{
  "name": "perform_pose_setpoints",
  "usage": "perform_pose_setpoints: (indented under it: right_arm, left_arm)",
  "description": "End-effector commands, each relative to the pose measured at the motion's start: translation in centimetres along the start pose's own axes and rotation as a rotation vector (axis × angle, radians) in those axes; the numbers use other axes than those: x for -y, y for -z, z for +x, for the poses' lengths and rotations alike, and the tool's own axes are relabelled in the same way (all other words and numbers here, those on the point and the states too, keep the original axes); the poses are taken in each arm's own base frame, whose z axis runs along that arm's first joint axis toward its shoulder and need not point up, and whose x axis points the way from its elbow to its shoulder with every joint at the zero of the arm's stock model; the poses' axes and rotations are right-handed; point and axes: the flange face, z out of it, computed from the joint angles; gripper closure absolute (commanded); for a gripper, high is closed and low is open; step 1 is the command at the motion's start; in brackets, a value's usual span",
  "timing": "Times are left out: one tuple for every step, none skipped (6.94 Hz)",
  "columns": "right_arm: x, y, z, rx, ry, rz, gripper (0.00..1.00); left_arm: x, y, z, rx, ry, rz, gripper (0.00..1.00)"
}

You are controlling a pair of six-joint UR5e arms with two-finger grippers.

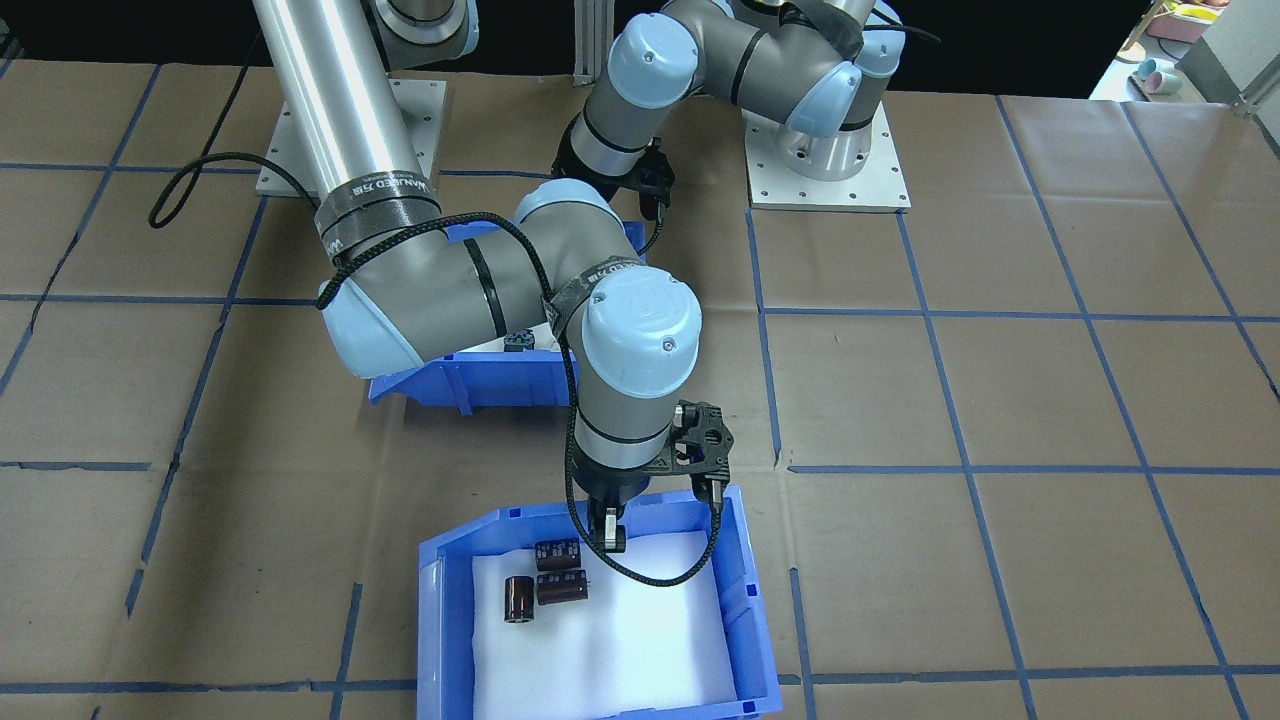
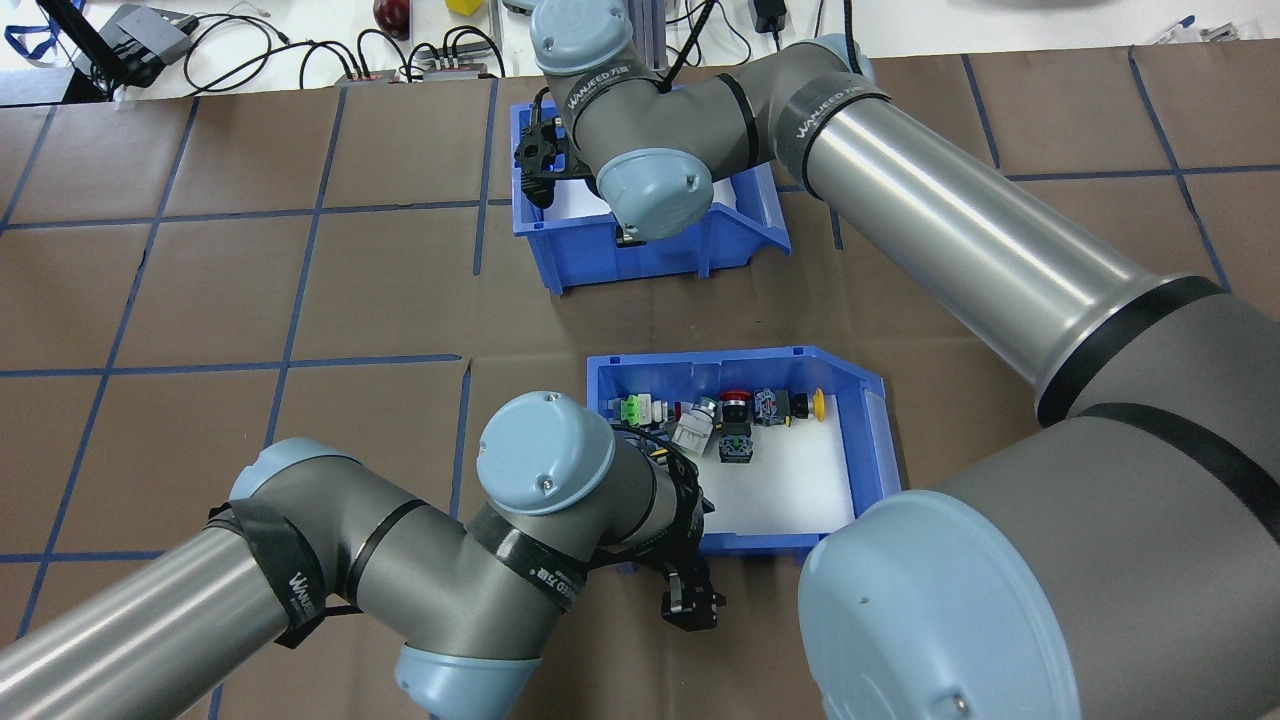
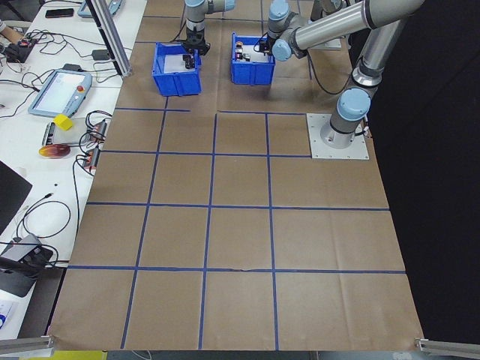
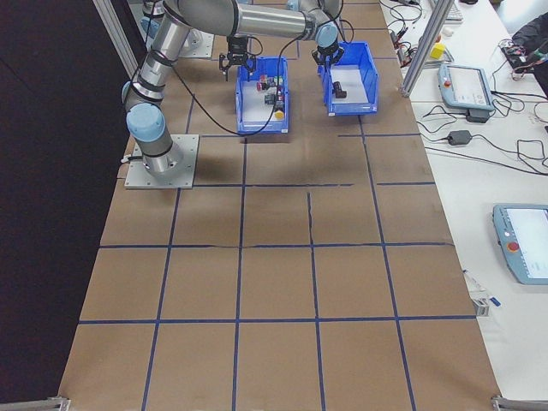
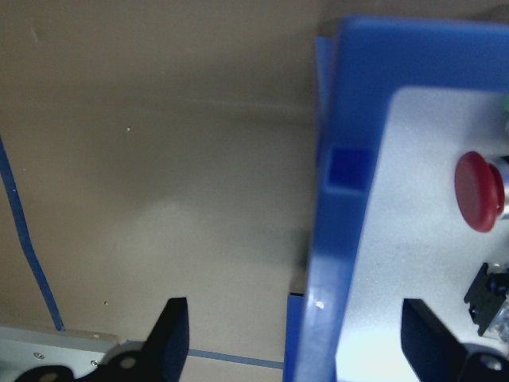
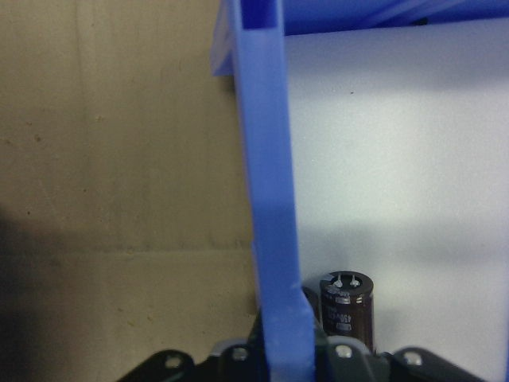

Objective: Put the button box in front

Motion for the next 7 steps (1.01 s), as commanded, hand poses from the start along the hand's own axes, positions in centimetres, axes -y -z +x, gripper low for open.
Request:
perform_pose_setpoints:
  right_arm:
    - [-2.4, 3.6, 0.1, -0.031, -0.025, -0.007, 0.94]
    - [-5.5, 4.2, 1.1, -0.030, -0.052, -0.035, 0.94]
    - [-8.7, 3.8, 1.9, -0.016, -0.096, -0.047, 0.94]
    - [-13.2, 2.9, 2.2, 0.010, -0.123, -0.063, 0.94]
    - [-18.5, 3.6, 2.1, 0.012, -0.136, -0.068, 0.94]
    - [-23.3, 4.2, 1.8, 0.021, -0.155, -0.066, 0.94]
    - [-27.1, 4.3, 1.4, 0.022, -0.167, -0.070, 0.94]
  left_arm:
    - [-0.2, -1.0, 0.1, -0.004, -0.001, -0.001, 0.18]
    - [-0.5, -1.5, -0.4, 0.006, -0.016, 0.005, 0.33]
    - [-0.5, -2.2, -0.4, 0.016, -0.011, 0.013, 0.62]
    - [-0.5, -2.3, -0.4, 0.019, -0.026, 0.012, 0.89]
    - [-1.0, -1.5, -0.2, -0.028, -0.029, -0.022, 0.99]
    - [-0.7, -1.6, -0.3, -0.055, -0.053, -0.028, 1.00]
    - [-0.9, -0.3, -0.1, -0.091, -0.059, -0.034, 1.00]
